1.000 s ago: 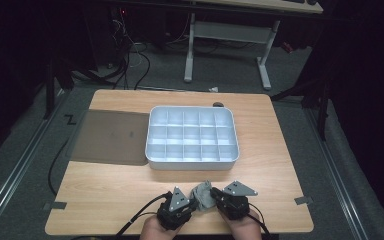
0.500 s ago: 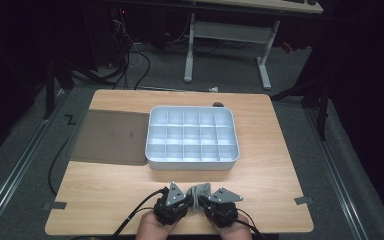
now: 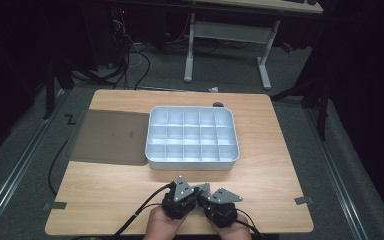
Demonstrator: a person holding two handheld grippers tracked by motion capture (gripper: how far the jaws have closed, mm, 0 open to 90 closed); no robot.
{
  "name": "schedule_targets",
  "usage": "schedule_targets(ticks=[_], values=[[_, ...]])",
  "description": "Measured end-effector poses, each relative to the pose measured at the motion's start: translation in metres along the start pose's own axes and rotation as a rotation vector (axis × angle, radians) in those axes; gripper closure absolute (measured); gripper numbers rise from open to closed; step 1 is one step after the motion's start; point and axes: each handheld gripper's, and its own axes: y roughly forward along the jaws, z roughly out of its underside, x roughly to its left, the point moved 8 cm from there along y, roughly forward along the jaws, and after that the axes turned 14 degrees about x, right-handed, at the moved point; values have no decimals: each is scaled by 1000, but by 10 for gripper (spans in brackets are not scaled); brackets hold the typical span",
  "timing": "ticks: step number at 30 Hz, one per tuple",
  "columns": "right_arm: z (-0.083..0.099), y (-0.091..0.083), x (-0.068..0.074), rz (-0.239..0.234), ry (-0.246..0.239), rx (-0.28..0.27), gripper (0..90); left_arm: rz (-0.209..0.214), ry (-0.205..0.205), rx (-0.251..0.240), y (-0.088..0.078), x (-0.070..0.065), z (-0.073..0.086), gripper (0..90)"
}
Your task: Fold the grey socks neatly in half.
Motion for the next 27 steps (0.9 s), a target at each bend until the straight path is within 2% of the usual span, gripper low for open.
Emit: schedule_targets(ticks=[4, 8, 17, 22, 24, 25, 27], values=[[1, 0, 0, 1, -1, -5, 854, -29, 12, 31, -4, 7, 16, 850], [1, 0, 0, 0, -2, -9, 853, -35, 26, 65, 0, 11, 28, 858], [0, -2, -2, -11, 11, -2, 802, -21, 22, 49, 4, 13, 30, 868], [-4, -17, -6, -3, 32, -54, 767, 2, 11, 49, 3, 14, 31, 868], [-7, -34, -16, 15, 70, -104, 757, 17, 2, 50, 3, 15, 31, 867], [-7, -34, -16, 15, 70, -104, 757, 17, 2, 50, 3, 15, 31, 867], [-5, -43, -24, 30, 104, -118, 741, 18, 1, 50, 3, 15, 31, 867]])
